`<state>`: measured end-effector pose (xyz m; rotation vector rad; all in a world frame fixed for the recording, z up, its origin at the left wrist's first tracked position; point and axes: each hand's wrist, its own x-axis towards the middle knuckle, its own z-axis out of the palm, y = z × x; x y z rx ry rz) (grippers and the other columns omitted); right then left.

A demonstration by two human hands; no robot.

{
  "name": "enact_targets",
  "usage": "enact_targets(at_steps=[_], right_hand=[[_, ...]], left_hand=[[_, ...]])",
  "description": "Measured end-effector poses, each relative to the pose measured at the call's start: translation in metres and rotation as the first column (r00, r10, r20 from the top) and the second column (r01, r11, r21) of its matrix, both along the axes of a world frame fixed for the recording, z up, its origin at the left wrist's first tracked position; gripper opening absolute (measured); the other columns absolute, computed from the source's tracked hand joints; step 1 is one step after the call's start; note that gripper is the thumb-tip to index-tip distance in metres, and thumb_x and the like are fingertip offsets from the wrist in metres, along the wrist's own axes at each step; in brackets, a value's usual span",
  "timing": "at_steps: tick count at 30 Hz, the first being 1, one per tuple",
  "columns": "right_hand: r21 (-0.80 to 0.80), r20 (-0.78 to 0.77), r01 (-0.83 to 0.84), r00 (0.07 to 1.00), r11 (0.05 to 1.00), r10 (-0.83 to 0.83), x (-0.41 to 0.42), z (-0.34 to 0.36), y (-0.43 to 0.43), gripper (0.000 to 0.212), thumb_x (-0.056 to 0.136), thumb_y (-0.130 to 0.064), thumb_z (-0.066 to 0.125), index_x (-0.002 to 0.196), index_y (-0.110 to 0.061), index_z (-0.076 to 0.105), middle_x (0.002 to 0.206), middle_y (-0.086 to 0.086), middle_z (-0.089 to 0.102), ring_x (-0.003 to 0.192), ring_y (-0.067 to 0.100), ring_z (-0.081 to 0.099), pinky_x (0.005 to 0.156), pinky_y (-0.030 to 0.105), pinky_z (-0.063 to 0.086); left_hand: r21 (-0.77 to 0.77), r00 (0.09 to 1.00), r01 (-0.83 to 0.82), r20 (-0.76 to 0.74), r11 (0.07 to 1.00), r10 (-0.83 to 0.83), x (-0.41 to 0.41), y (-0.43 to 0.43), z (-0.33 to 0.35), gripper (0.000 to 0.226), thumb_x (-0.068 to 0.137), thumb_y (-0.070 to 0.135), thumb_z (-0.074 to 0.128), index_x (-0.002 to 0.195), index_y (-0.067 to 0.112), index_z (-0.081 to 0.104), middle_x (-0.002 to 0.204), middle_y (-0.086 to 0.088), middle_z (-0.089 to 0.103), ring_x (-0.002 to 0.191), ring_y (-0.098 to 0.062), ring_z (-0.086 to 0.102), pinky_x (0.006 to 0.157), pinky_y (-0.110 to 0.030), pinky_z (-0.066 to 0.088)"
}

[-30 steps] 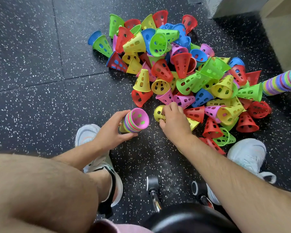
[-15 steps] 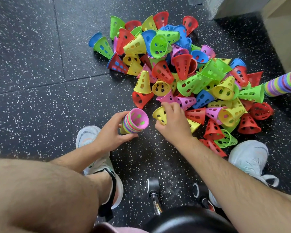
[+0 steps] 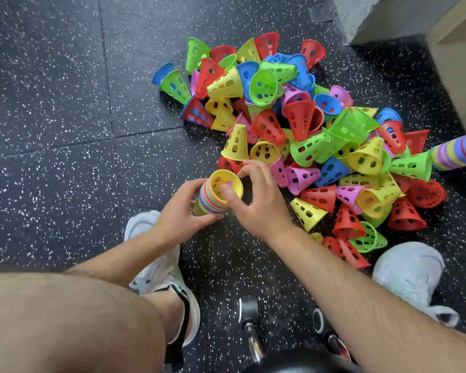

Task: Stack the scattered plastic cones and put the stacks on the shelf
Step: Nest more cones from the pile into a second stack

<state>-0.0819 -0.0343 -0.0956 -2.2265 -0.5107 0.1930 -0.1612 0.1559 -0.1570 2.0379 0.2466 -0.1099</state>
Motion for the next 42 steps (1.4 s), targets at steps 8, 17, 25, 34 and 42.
enact_targets(at_steps=[8, 17, 25, 34, 42], right_hand=[[-0.487, 0.037, -0.064, 0.995, 0.871, 0.094, 0.078, 0.006, 0.03, 0.066, 0.088, -0.023, 0.059, 0.149, -0.03, 0.036, 0.157, 0.012, 0.026, 0.142, 0.032, 0.026, 0.115, 0.047, 0.027], [-0.851, -0.045, -0.283, 0.878, 0.441, 0.476, 0.13, 0.002, 0.06, 0.065, 0.083, -0.022, 0.065, 0.143, -0.029, 0.043, 0.153, 0.018, 0.026, 0.137, 0.035, 0.032, 0.115, 0.045, 0.025], [-0.83, -0.03, -0.278, 0.887, 0.483, 0.46, 0.131, -0.009, 0.062, 0.064, 0.082, -0.04, 0.075, 0.135, -0.015, 0.049, 0.155, 0.022, 0.023, 0.134, 0.035, 0.037, 0.112, 0.043, 0.031], [-0.712, 0.159, -0.161, 0.911, 0.683, 0.38, 0.12, -0.005, 0.055, 0.052, 0.074, -0.035, 0.062, 0.121, -0.013, 0.054, 0.123, 0.01, 0.05, 0.115, 0.032, 0.043, 0.099, 0.041, 0.04], [0.052, -0.236, 0.151, 0.962, 0.987, -0.135, 0.105, 0.022, 0.03, 0.07, 0.073, -0.047, 0.057, 0.141, -0.051, 0.04, 0.123, -0.004, 0.049, 0.12, 0.018, 0.049, 0.104, 0.041, 0.043]], left_hand=[[0.025, 0.998, -0.069, -0.006, 0.997, 0.07, 0.025, 0.029, 0.002, 0.077, 0.072, 0.032, 0.095, 0.137, 0.033, 0.053, 0.13, 0.022, 0.057, 0.118, 0.012, 0.054, 0.09, -0.003, 0.042], [0.007, 0.997, -0.071, -0.023, 0.997, 0.071, 0.046, 0.044, -0.003, 0.077, 0.073, 0.036, 0.096, 0.136, 0.039, 0.052, 0.132, 0.02, 0.059, 0.121, -0.002, 0.06, 0.095, -0.018, 0.049], [0.003, 0.997, -0.069, -0.018, 0.998, 0.069, 0.051, 0.048, -0.004, 0.076, 0.073, 0.038, 0.095, 0.135, 0.043, 0.051, 0.132, 0.023, 0.059, 0.121, -0.001, 0.059, 0.092, -0.01, 0.047], [0.006, 0.998, -0.06, -0.021, 0.998, 0.06, 0.051, 0.048, -0.006, 0.076, 0.072, 0.042, 0.094, 0.136, 0.039, 0.053, 0.132, 0.022, 0.058, 0.122, 0.0, 0.058, 0.093, -0.011, 0.047], [0.0, 0.996, -0.092, 0.002, 0.996, 0.092, 0.048, 0.052, -0.004, 0.077, 0.072, 0.038, 0.095, 0.136, 0.038, 0.053, 0.133, 0.022, 0.058, 0.123, 0.003, 0.056, 0.097, -0.023, 0.051]])
